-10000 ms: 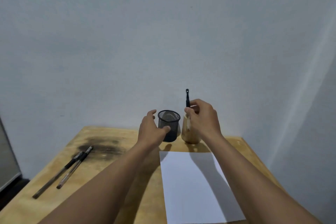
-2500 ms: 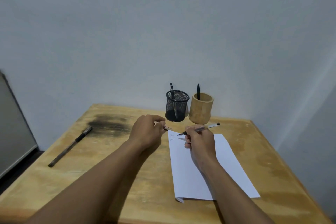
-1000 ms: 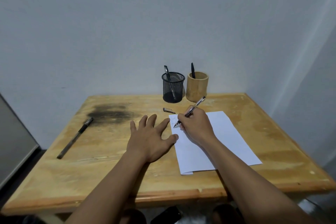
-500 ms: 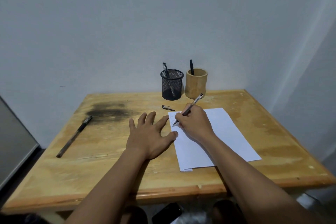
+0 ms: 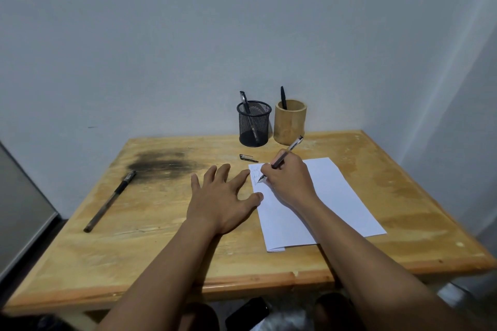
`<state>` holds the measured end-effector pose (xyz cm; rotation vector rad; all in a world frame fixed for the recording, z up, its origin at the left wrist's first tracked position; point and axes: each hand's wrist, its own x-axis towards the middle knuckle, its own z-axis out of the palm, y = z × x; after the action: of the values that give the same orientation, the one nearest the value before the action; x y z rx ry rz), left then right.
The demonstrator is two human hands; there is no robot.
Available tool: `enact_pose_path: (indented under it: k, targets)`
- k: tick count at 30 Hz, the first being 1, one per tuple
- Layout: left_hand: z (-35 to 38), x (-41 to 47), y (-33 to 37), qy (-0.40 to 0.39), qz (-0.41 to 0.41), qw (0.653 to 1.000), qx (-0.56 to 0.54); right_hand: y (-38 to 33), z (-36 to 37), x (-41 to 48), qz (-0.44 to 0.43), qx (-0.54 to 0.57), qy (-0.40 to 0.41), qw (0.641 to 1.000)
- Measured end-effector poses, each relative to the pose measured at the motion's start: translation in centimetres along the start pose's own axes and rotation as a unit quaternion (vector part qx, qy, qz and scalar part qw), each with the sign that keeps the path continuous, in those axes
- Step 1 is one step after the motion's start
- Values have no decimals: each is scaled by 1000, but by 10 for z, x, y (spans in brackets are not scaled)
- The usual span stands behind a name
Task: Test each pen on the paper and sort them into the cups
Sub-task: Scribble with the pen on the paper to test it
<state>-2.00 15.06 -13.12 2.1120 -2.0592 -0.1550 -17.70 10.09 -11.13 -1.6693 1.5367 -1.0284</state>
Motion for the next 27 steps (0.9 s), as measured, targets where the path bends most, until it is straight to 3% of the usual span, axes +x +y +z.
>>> enact_pose_path:
  k: [27]
  targets:
    - [-2,-2,1,-2,-2,1000,-5,0,1,1,13,5,43,999]
